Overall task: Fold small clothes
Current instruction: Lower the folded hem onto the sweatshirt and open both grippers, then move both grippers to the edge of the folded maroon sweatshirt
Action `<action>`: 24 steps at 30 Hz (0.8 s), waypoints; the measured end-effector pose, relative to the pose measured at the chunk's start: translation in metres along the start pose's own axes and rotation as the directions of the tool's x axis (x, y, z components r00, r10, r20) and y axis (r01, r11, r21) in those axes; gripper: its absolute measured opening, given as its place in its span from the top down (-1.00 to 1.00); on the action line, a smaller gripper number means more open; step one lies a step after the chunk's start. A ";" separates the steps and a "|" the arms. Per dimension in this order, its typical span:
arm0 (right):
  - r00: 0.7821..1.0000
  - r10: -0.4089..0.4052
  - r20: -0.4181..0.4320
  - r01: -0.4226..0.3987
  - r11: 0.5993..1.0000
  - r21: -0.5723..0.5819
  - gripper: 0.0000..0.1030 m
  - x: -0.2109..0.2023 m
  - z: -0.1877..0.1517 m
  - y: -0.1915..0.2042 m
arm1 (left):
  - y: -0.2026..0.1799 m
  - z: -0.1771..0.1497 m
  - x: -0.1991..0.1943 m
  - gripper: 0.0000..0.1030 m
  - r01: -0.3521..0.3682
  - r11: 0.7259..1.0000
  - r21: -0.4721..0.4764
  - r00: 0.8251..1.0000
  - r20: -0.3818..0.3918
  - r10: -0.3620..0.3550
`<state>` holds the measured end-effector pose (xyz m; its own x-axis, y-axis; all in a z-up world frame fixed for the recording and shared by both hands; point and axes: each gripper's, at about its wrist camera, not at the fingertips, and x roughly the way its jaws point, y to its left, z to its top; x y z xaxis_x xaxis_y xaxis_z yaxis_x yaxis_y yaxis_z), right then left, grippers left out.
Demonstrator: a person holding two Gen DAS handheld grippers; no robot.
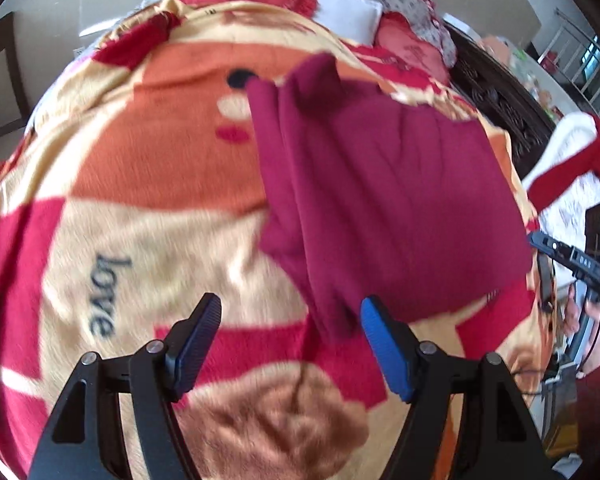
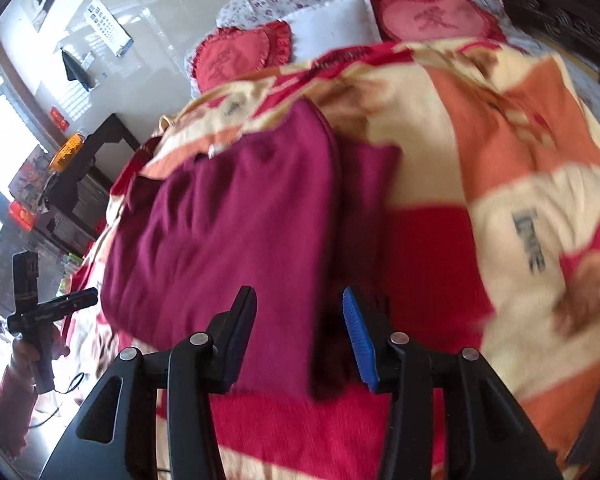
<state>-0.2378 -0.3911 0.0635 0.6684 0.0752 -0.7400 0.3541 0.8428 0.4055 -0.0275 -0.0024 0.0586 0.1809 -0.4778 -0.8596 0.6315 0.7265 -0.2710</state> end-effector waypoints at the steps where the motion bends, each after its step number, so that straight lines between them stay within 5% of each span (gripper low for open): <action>1: 1.000 0.001 -0.005 -0.001 1.000 0.016 0.50 0.001 -0.006 -0.003 | -0.001 -0.003 0.002 -0.46 0.007 1.000 0.002 1.000 -0.005 -0.007; 4: 0.999 0.022 -0.024 -0.021 0.997 0.072 0.50 0.008 -0.018 -0.011 | -0.004 -0.012 0.013 -0.36 0.050 0.999 -0.006 0.999 -0.020 -0.050; 9: 0.997 0.072 -0.042 -0.067 0.994 0.091 0.51 0.023 -0.023 -0.009 | -0.010 -0.013 0.022 0.25 0.059 0.998 0.031 0.998 -0.040 -0.058; 12: 0.997 0.069 -0.034 -0.066 0.995 0.081 0.91 0.028 -0.021 -0.005 | -0.016 -0.010 0.023 0.65 0.094 0.994 0.050 0.994 -0.059 -0.091; 15: 0.997 0.066 -0.029 -0.064 0.997 0.054 1.00 0.027 -0.020 -0.001 | -0.024 -0.009 0.021 0.80 0.067 0.992 0.103 0.996 -0.064 -0.060; 24: 0.998 0.047 0.030 -0.047 0.999 -0.010 1.00 -0.010 -0.009 0.005 | -0.003 -0.015 0.003 0.84 0.054 0.996 0.077 0.998 -0.037 -0.052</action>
<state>-0.2481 -0.3827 0.0682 0.7039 0.0987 -0.7034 0.3159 0.8434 0.4345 -0.0401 0.0013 0.0508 0.1201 -0.4962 -0.8599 0.6968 0.6591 -0.2830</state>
